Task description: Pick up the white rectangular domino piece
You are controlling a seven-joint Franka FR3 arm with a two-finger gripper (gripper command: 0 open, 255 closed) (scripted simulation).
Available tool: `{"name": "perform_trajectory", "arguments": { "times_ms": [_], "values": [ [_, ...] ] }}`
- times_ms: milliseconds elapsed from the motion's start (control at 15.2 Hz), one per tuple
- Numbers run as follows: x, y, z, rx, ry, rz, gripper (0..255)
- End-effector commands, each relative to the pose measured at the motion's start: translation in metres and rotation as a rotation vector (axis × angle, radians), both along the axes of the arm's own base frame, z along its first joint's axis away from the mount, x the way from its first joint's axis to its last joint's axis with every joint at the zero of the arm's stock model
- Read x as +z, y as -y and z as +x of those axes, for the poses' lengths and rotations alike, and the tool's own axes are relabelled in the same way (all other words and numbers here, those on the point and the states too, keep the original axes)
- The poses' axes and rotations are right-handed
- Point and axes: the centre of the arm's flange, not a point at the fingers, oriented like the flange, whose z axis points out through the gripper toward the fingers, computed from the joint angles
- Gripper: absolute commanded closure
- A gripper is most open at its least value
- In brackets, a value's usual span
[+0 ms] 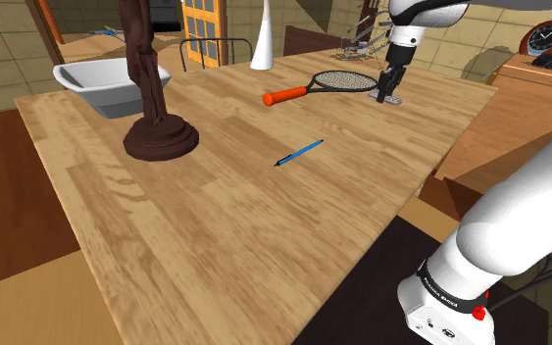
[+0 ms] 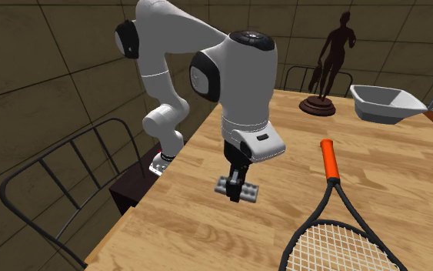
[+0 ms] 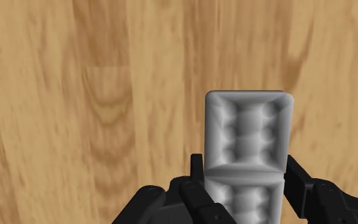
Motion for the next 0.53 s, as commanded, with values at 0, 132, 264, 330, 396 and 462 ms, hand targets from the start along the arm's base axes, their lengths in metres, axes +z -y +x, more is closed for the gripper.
{"name": "perform_trajectory", "arguments": {
  "times_ms": [0, 132, 264, 330, 396, 462],
  "values": [
    [0.01, 0.0, 0.0, 0.0, 0.0, 0.0, 255],
    [0.021, 0.0, 0.0, 0.0, 0.0, 0.0, 255],
    [0.031, 0.0, 0.0, 0.0, 0.0, 0.0, 255],
    [0.037, 0.0, 0.0, 0.0, 0.0, 0.0, 255],
    [0.037, 0.0, 0.0, 0.0, 0.0, 0.0, 255],
    [0.037, 0.0, 0.0, 0.0, 0.0, 0.0, 255]
  ]
}}
